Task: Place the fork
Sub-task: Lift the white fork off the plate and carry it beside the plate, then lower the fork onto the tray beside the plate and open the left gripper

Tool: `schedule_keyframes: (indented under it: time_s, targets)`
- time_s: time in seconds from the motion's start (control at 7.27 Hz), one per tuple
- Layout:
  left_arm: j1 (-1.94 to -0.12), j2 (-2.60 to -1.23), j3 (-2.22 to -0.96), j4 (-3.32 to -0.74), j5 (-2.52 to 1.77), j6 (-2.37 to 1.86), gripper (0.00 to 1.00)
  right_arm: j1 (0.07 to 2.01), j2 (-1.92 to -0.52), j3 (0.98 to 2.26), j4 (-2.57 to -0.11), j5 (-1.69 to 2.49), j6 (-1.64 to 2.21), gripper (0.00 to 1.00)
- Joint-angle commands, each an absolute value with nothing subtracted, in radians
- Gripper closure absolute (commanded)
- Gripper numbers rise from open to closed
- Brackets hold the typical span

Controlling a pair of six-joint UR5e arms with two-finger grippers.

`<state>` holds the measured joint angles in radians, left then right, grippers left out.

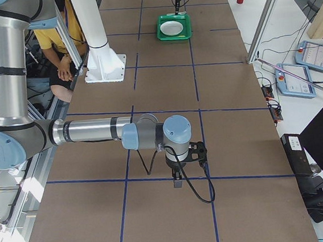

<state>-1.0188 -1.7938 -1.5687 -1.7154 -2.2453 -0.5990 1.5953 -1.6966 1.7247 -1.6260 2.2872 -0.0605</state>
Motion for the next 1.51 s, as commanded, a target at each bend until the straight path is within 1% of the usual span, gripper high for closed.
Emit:
schedule_keyframes:
  time_s: [0.0, 0.28, 0.69, 0.83, 0.96, 1.24, 1.38]
  targets:
    - [-1.002, -1.807, -1.520, -1.730, -2.249, -0.618, 1.00, 1.595, -1.697, 1.724, -1.626, 2.287, -0.060, 0.00]
    - [-0.982, -1.807, -1.496, -1.747, -2.250, -0.620, 1.00, 1.595, -1.697, 1.724, -1.626, 2.287, -0.061, 0.00]
    - [-0.973, -1.806, -1.491, -1.750, -2.250, -0.620, 1.00, 1.595, -1.697, 1.724, -1.626, 2.287, -0.060, 0.00]
    - [-0.973, -1.805, -1.494, -1.750, -2.250, -0.620, 0.50, 1.595, -1.697, 1.724, -1.626, 2.287, -0.061, 0.00]
    - [-0.973, -1.805, -1.496, -1.752, -2.250, -0.620, 0.38, 1.595, -1.697, 1.724, -1.626, 2.287, -0.060, 0.00]
    - [-0.982, -1.804, -1.523, -1.749, -2.250, -0.620, 0.30, 1.595, -1.697, 1.726, -1.626, 2.287, -0.060, 0.00]
    - [-1.021, -1.802, -1.545, -1.740, -2.250, -0.611, 0.30, 1.595, -1.697, 1.724, -1.626, 2.287, -0.061, 0.00]
